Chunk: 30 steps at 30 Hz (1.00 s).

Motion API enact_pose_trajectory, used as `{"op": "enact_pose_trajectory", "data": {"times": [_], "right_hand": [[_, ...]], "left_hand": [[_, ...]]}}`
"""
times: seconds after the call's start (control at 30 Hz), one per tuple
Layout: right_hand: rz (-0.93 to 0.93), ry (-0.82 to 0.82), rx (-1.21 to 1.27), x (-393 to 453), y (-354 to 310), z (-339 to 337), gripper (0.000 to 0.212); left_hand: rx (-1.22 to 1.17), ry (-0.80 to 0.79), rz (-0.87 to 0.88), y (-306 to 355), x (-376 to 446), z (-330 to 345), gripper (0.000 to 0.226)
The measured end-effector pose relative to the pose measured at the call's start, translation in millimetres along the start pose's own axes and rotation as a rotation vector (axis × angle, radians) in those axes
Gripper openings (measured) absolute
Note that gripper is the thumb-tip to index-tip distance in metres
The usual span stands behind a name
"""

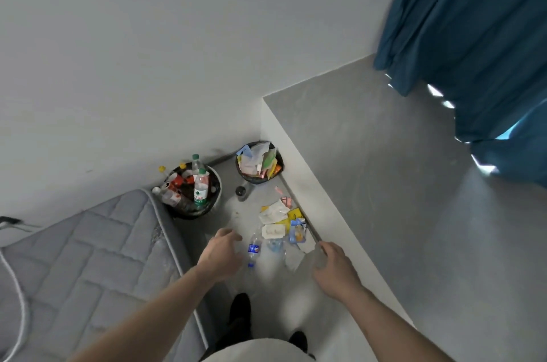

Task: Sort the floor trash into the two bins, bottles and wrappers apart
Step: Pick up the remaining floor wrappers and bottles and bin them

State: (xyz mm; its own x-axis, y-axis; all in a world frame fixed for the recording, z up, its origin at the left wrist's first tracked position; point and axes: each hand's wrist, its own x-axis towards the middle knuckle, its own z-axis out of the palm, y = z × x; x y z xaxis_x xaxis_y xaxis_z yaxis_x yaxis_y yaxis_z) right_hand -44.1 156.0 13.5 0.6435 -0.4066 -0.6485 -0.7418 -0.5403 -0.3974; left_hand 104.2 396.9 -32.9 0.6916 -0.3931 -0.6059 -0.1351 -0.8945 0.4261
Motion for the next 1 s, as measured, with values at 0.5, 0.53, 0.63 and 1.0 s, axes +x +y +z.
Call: {"op": "enact_pose_trajectory", "data": {"times": [0.5, 0.53, 0.63, 1.0], "right_hand": [[-0.068, -0.121, -0.092, -3, 66, -13, 0.079], [-0.063, -0.121, -0.073, -1, 66, -15, 0.083], [-0.045, -0.111, -0.022, 8, 65, -16, 0.088], [0.144, -0.048, 0.096, 93, 34, 21, 0.078]], "left_hand": [[0.054, 0.028, -0.059, 61, -47, 60, 0.053], [0.068, 0.028, -0.054, 63, -45, 57, 0.053], [0.104, 0.01, -0.039, 70, -32, 44, 0.052], [0.31, -0.184, 0.092, 58, 99, -3, 0.051]]}}
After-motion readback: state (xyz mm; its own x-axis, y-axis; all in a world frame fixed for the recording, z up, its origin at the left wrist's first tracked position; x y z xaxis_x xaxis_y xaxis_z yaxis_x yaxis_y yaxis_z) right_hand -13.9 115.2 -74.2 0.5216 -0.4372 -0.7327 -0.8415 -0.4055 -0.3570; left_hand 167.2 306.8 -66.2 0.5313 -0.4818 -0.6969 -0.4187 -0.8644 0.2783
